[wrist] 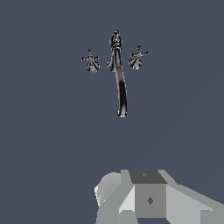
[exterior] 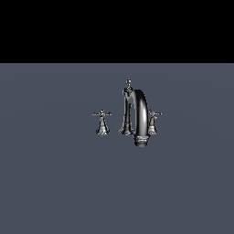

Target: Turn on the faucet by rotating a designated handle.

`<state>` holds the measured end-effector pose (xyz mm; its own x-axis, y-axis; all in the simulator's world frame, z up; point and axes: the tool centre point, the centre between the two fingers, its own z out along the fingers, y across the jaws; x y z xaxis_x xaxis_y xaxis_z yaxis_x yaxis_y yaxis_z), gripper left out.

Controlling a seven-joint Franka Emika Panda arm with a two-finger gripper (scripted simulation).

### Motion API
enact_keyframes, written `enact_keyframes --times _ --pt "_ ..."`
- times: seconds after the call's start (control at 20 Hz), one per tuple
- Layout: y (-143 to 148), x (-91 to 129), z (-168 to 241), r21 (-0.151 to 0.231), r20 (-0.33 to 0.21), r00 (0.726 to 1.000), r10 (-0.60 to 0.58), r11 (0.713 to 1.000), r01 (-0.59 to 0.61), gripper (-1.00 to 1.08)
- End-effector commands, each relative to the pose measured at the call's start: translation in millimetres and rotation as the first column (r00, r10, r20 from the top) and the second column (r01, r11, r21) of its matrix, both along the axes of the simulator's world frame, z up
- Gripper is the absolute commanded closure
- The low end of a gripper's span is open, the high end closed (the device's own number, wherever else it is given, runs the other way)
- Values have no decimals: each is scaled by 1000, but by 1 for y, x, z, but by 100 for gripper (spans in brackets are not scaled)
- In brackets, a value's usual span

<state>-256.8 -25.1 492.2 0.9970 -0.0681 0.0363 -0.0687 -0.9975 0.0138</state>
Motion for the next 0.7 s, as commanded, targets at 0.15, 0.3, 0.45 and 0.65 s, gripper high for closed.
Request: enact_keyframes --times 0.15,0.3,0.45,0.65 --pt "-5 2 -47 36 -103 994 -29 999 33 29" --pt "-28 4 -88 59 -181 982 -60 996 72 3" --pt "-1 11 -151 105 -266 964 -10 994 39 22" --pt "-34 22 -189 168 -282 951 -125 970 178 60"
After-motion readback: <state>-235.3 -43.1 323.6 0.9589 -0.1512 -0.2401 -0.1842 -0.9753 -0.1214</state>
